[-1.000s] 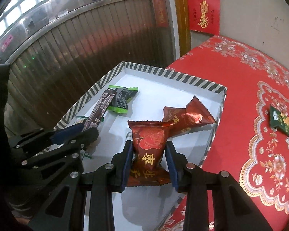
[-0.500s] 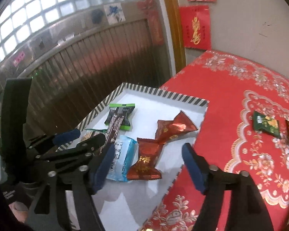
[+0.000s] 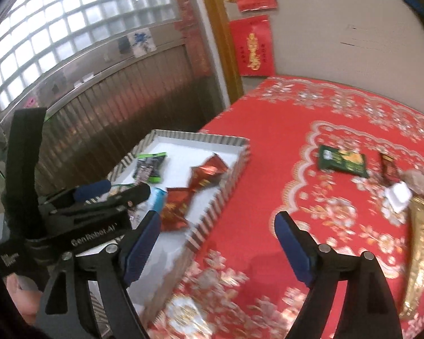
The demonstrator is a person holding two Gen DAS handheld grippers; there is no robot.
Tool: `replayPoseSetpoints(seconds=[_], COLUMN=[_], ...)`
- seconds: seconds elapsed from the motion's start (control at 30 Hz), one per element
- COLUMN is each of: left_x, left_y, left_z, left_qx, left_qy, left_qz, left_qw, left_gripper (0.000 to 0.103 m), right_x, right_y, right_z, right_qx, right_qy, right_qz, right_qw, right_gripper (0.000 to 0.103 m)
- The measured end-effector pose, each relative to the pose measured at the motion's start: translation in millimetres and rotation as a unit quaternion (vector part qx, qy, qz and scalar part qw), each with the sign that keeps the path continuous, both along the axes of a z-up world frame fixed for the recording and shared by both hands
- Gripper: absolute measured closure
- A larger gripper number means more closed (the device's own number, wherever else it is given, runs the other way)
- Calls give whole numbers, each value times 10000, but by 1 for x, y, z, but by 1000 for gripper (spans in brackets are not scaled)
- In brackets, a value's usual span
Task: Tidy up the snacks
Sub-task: 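Move both tools back toward the green packet and gold foil bar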
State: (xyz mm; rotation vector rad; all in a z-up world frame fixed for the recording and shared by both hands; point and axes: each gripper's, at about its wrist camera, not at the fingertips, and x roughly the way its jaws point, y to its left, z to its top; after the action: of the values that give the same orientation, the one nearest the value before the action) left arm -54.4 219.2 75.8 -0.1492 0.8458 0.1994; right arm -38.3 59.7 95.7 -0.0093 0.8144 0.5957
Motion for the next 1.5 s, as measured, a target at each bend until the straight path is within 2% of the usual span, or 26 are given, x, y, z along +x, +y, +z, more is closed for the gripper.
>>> replayPoseSetpoints(seconds=[0.37,0.5,0.67,0.73,0.93,1.0,1.07,1.13,1.2,1.33,1.43,1.5], left_x=[21,33,57,73,127,142,155,166,177,193,204,211], left_y=[-76,-102,-134,-146,-171,-182,-192,-198,-202,-206,-205,-205], left_z=[7,11,13,12,-3,-12,-24,-30,-35,-46,-54,-54], left_qx=[-125,-134,-144,-56,398,612,836,1069,1150,1438,1425,1260], left_qy=[131,213,479,606,891,1007,1173,1199,1173,1131,1200,1139], left_qz=[-796,-1031,-1486,-1782,-2696,-3083,-3500,-3696,-4018,-4303,-4486,-4606], left_qw=[9967,9943,9876,9821,9580,9440,9256,9152,9009,8839,8741,8712], left_gripper=[31,31,31,31,31,31,31,31,31,31,30,30], right_x=[-9,-4,0,0,0,1,3,5,8,13,18,22], right_y=[-110,-148,-182,-193,-215,-220,-224,-227,-231,-236,-240,-240], right_z=[-3,-6,-13,-15,-21,-23,-25,-25,-26,-28,-30,-31], right_qx=[-109,-116,-177,-124,128,149,171,166,174,204,242,245], right_qy=[79,196,354,392,492,533,567,581,595,672,707,717], right_qz=[-753,-1082,-1324,-1388,-1512,-1566,-1614,-1677,-1745,-1871,-1950,-1988], right_qw=[9971,9939,9904,9895,9872,9861,9851,9840,9827,9798,9779,9771], right_gripper=[19,14,14,14,14,14,14,14,14,14,14,14])
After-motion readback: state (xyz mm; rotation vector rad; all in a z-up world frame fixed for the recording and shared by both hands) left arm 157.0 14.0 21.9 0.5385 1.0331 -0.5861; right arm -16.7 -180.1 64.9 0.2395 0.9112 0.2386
